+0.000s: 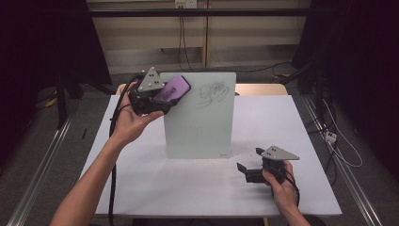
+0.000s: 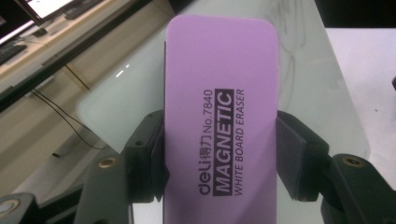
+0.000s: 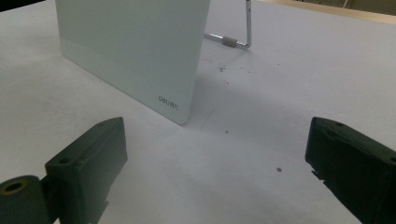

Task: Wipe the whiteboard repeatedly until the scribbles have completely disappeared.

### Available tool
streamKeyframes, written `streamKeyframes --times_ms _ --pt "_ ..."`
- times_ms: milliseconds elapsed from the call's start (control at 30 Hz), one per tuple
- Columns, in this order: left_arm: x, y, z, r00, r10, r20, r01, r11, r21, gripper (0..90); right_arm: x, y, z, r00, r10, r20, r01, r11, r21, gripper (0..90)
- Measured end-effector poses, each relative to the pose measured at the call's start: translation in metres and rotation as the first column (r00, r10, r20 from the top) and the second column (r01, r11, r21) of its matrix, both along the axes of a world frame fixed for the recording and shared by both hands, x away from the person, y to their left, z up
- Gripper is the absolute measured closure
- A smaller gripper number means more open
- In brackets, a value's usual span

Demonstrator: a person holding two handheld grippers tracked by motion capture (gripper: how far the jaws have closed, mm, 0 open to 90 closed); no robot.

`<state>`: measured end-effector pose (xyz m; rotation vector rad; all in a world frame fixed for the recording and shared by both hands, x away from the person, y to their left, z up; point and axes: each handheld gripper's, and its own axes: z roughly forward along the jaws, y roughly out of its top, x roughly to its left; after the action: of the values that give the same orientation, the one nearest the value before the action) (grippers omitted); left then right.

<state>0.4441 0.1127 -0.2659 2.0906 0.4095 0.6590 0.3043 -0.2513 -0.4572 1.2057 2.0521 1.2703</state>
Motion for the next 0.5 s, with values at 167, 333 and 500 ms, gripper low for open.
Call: streamKeyframes --times_ms 167,333,500 --pt "0.002 -0.003 0.004 1.0000 0.001 0.003 -0.001 0.9999 -0.013 40.9 0.000 0.000 0.000 1.0000 0.000 0.000 0.000 1.000 0.000 5.5" --pt "0.003 -0.004 0.006 0.9999 0.004 0.010 -0.004 0.9998 -0.019 41.0 0.000 0.000 0.000 1.0000 0.001 0.001 -0.001 1.000 0.000 5.5" --pt "0.003 -0.006 0.012 0.9998 0.010 0.019 -0.010 0.9999 -0.006 40.9 0.000 0.000 0.000 1.0000 0.001 -0.001 -0.001 1.000 -0.001 5.5"
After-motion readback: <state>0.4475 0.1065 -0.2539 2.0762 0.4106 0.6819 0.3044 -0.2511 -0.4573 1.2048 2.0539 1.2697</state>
